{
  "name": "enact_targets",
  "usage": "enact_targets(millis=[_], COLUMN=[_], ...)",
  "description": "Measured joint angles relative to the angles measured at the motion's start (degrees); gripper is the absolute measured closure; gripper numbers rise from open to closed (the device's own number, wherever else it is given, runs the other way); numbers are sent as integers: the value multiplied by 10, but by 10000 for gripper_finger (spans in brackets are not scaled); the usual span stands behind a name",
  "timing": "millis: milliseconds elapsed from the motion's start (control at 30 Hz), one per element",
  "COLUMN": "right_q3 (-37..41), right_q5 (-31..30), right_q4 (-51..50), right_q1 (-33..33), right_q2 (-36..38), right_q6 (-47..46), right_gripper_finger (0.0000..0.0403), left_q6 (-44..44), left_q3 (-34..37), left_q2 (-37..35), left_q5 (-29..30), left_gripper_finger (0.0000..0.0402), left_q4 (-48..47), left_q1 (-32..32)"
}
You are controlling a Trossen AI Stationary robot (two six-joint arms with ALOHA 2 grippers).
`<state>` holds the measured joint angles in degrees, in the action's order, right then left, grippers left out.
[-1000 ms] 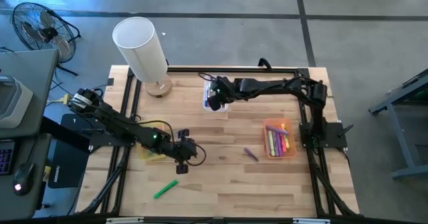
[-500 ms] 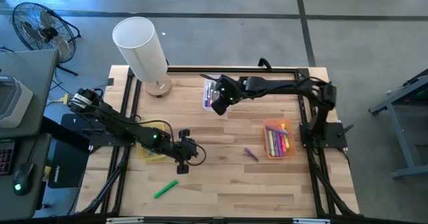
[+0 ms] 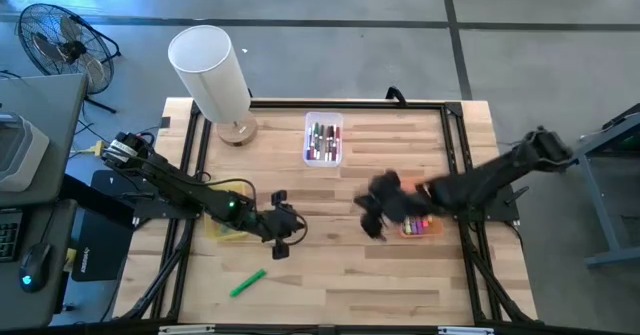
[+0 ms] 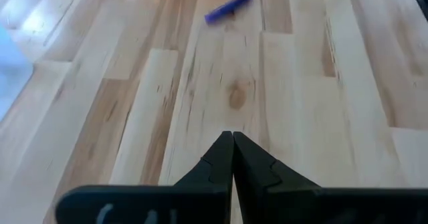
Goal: Pick & Place Markers
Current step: Put the green highlighter pen into the orange bin
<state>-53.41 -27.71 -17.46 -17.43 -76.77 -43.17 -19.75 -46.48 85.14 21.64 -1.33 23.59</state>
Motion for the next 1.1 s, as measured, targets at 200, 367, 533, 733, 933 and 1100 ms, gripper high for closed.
enact_targets(millis=[200, 367, 533, 733, 933, 1100], right_q3=[112, 119, 99, 92, 92, 92], right_q5=[-120, -204, -214, -192, -191, -188], right_q4=[227, 309, 317, 315, 316, 316], right_q1=[-134, -193, -219, -231, -233, -233], right_q2=[-2, -63, -126, -147, -145, -144], right_q6=[1, 16, -4, 5, 12, 21], right_gripper_finger=[399, 402, 402, 402, 401, 402], left_q6=[4, 3, -13, -129, -350, -449], left_q3=[0, 0, -36, -131, -198, -201], left_q2=[20, 45, 59, 59, 58, 63], left_q5=[10, 29, 0, 33, -3, -73], left_gripper_finger=[333, 261, 242, 241, 241, 241], left_q4=[13, 24, -35, -221, -396, -451], left_q1=[0, 0, 22, 81, 136, 188])
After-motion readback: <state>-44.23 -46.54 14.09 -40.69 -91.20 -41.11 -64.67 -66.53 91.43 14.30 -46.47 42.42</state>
